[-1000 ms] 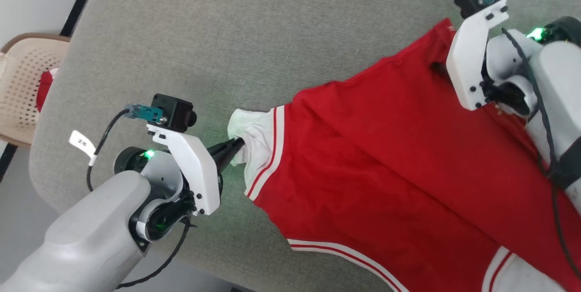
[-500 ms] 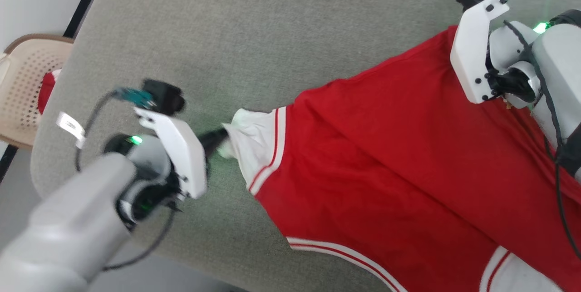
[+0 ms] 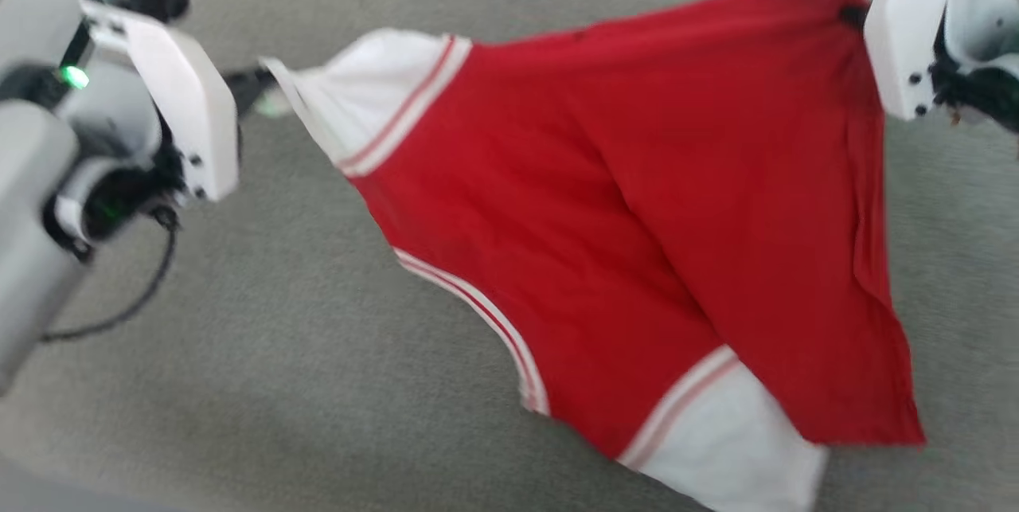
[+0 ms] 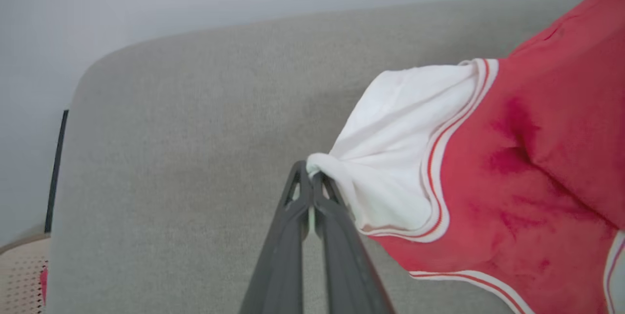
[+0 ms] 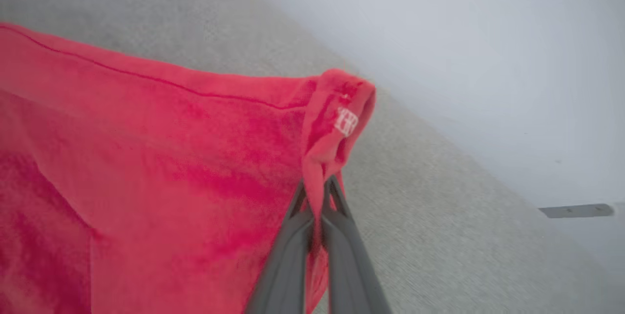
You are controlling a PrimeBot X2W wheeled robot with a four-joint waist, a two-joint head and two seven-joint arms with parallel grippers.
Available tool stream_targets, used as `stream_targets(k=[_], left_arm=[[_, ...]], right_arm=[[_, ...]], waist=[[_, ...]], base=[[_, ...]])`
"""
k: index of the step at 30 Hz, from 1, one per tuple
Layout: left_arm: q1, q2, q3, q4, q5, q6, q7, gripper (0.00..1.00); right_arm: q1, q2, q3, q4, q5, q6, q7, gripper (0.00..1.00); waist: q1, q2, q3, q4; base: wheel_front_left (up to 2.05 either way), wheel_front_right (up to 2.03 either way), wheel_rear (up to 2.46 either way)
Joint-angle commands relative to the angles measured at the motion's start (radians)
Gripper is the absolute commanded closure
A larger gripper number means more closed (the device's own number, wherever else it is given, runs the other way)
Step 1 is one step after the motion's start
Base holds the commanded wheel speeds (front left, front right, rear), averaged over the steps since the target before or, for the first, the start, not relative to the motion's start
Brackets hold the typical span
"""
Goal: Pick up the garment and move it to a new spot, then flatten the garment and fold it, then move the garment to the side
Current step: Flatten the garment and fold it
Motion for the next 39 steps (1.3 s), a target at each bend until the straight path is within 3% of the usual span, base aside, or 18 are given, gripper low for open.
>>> stream_targets(k=[1,7,16,26,33,39], left_arm=[[-0.049,0.019,0.009,0.008,0.023,0.01,0.023,1.0],[-0.183,0.021,0.035,0.063,0.056,0.016,0.05,1.0],[-0.339,-0.011,0.055,0.167,0.112,-0.03,0.015,1.0],[-0.496,-0.088,0.07,0.295,0.162,-0.09,-0.076,1.0],[-0.65,-0.157,0.076,0.409,0.255,-0.113,-0.264,1.0],[-0.807,-0.198,0.075,0.507,0.368,-0.113,-0.488,1.0]], right_arm=[[-0.014,-0.003,-0.022,-0.016,-0.005,-0.002,-0.02,1.0],[-0.036,0.026,-0.119,-0.033,-0.049,-0.002,-0.076,1.0],[-0.068,0.086,-0.223,-0.075,-0.121,-0.002,-0.088,1.0],[-0.108,0.16,-0.337,-0.089,-0.231,-0.002,-0.089,1.0],[-0.232,0.243,-0.418,0.034,-0.391,-0.002,-0.274,1.0],[-0.368,0.312,-0.472,0.178,-0.556,-0.002,-0.524,1.0]], waist=[[0.0,0.0,-0.047,-0.053],[0.0,0.0,-0.1,-0.117],[0.0,0.0,-0.14,-0.176],[0.0,0.0,-0.117,-0.211],[0.0,0.0,0.004,-0.221],[0.0,0.0,0.1,-0.221]], base=[[0.0,0.0,0.0],[0.0,0.0,0.0],[0.0,0.0,0.0],[0.0,0.0,0.0],[0.0,0.0,0.0],[0.0,0.0,0.0]])
